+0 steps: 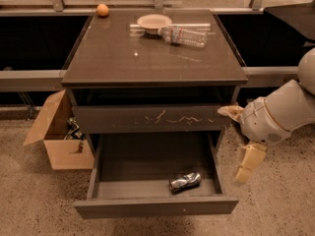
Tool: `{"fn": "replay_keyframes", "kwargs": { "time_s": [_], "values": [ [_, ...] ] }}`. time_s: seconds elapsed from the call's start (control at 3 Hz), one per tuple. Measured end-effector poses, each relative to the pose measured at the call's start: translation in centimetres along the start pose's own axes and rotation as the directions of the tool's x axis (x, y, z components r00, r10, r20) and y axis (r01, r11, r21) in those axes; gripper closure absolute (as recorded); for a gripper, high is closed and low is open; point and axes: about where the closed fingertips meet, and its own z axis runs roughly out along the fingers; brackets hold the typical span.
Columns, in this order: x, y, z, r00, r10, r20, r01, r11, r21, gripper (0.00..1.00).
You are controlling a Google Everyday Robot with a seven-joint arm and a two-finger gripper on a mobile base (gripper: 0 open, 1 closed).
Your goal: Pick redbull can from middle drawer and place on counter
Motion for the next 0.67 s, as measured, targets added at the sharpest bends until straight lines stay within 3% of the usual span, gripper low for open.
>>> {"fn": "replay_keyframes", "kwargs": {
  "time_s": [0.33, 0.67],
  "values": [
    [0.0, 0.0, 0.0, 1.0, 0.0, 0.0, 0.0, 1.0, -0.001, 0.0],
    [1.6, 0.5, 3.7, 1.0, 0.007, 0.003, -0.007, 0.9977, -0.067, 0.0]
  ]
}}
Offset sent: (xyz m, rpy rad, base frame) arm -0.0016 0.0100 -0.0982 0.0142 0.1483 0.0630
